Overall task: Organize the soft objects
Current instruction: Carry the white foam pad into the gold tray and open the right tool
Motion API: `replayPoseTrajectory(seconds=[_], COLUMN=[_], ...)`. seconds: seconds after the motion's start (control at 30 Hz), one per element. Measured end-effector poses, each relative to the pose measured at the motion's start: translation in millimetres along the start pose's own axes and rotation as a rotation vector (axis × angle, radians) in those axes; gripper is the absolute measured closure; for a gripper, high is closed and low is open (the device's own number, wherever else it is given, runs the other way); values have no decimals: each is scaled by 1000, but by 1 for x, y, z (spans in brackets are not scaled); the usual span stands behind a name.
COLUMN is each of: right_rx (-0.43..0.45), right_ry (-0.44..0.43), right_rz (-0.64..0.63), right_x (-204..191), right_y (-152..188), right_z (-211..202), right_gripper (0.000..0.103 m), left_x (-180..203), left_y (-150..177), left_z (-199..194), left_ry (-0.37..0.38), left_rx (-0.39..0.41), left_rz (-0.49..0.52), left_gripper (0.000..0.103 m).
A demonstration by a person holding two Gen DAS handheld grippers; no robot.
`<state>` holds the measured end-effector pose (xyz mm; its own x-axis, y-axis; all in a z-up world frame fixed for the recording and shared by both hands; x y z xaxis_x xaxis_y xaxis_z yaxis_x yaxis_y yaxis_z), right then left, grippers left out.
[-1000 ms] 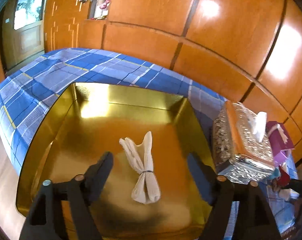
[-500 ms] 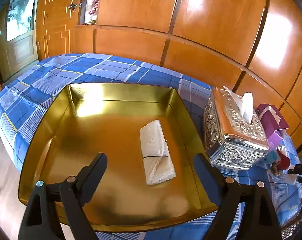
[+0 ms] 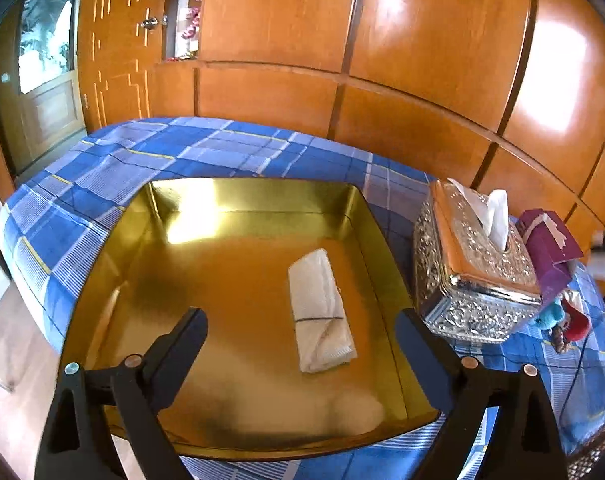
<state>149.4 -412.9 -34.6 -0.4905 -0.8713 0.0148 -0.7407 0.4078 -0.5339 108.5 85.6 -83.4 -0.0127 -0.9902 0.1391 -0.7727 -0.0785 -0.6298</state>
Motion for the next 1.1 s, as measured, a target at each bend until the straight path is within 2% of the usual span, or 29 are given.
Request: replayPoseTrajectory(seconds=[0.1,0.23,0.27,0.4,0.53,0.67,0.77,0.9,0.97,1.03,1.1], right_rx=[51,81,79,49,-34,-101,-112,-39,-32,-38,-41], right_ry=[-110,-310,-380,-517,-601,-605,-601,-562,-548,-547,-571], right_rz=[-113,-309,-380,-595,-761,-843,-835,-800,-788,-767,-750], right_x=[-65,-160,-190,-263,-314,-346,-367,-396,-406,-407,-408], right_y=[-21,-7,10,78,155,197,195,170,161,157,155], right_z=[-24,-60,-71,-94,-97,-87,-78,-70,-67,-65,-66], right_gripper=[63,63,63,63,63,63,62,55,49,30,25], left_x=[-5,-14,-16,-29,-42,-53,-67,-82,-86,-88,-86], left_y=[-2,-4,-4,-6,-7,-9,-13,-15,-16,-16,-16], left_z=[-3,-9,-10,-15,-17,-18,-17,-17,-16,-15,-14], left_ry=[-18,-59,-69,-107,-136,-151,-156,-157,-154,-161,-162], left_rx=[7,17,18,30,39,50,50,49,46,46,47], left_rz=[-5,-10,-11,-36,-59,-90,-133,-179,-191,-189,-182], left_gripper=[7,6,5,2,2,2,1,1,1,1,1])
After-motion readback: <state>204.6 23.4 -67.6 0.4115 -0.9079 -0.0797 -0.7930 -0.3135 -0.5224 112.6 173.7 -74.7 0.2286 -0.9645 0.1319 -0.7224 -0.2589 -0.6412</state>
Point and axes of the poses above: each gripper's, at about its wrist camera, not at the fingertips, and z roughly the way its jaws point, x to its right, y to its underside, the point moved 8 cm from there along z, roughly the way its jaws point, and after that the axes turned 6 degrees about -x, right-handed, at the moved point
